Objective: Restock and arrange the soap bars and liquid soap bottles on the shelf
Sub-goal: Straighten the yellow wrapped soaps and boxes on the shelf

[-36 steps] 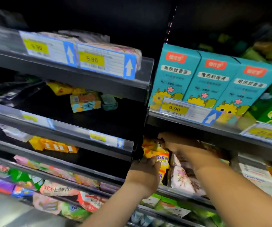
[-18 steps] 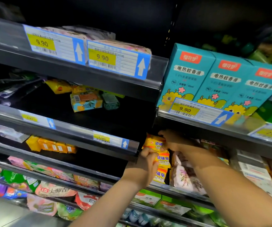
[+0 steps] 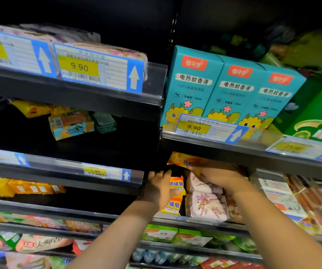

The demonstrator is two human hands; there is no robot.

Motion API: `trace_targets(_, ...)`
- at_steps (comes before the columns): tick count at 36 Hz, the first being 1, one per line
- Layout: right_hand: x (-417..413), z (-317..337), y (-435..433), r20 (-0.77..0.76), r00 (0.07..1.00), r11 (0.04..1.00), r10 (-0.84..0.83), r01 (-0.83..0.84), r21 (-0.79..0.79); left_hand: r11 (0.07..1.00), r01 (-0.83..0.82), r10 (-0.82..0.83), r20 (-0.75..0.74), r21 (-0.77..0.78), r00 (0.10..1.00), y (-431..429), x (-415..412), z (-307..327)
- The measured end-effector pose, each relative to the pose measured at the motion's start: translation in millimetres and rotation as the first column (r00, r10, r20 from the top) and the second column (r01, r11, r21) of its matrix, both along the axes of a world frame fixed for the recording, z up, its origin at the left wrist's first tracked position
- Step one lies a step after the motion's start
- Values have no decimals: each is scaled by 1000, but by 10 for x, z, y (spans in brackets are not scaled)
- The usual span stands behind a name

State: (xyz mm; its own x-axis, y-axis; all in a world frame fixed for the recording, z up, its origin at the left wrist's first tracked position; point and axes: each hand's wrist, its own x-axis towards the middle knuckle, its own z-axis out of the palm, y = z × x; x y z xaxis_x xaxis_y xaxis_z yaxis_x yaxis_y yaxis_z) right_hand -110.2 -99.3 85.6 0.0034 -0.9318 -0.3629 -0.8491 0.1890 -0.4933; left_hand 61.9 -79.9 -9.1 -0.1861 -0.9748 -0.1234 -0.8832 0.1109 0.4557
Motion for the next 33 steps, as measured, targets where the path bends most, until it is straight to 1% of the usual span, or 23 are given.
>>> trace_targets(5, -246, -75, 68, 105, 987, 981, -119, 134, -143, 999, -14, 14, 0, 48, 1000, -12, 5, 49)
trace_targets(8, -384, -168, 87, 126, 977, 964, -170, 192, -183, 1000, -2, 3, -22, 22, 1000, 10, 24, 90)
trace_targets(12, -493, -207, 198, 80, 982, 957, -172, 186, -221, 998, -34, 30, -93, -47, 995, 12, 1, 150)
trace_targets(15, -537, -183, 280, 124, 977, 944, -176, 203, -261, 992, -84, 72, -131, -89, 989, 22, -28, 196)
trace_targets(18, -595, -207, 317, 177, 969, 931, -172, 218, -292, 982, -166, 142, -223, -93, 964, 31, -54, 188)
trace_targets(20, -648, -221, 349, 213, 964, 914, -159, 225, -337, 974, -195, 158, -271, -113, 950, 52, -90, 194)
trace_targets(25, -781, -176, 451, 259, 956, 900, -137, 229, -370, 963, -201, 144, -285, -179, 948, 124, -241, 265)
trace_targets(28, -946, -194, 505, 255, 956, 877, -143, 242, -415, 930, -196, 103, -294, -311, 950, 148, -333, 283)
trace_targets(30, -1084, -219, 561, 266, 947, 855, -178, 283, -435, 933, -164, 86, -242, -321, 966, 175, -417, 330)
trace_targets(33, -1289, -233, 667, 339, 914, 809, -222, 367, -460, 929, -103, 28, -210, -355, 977, 180, -559, 417)
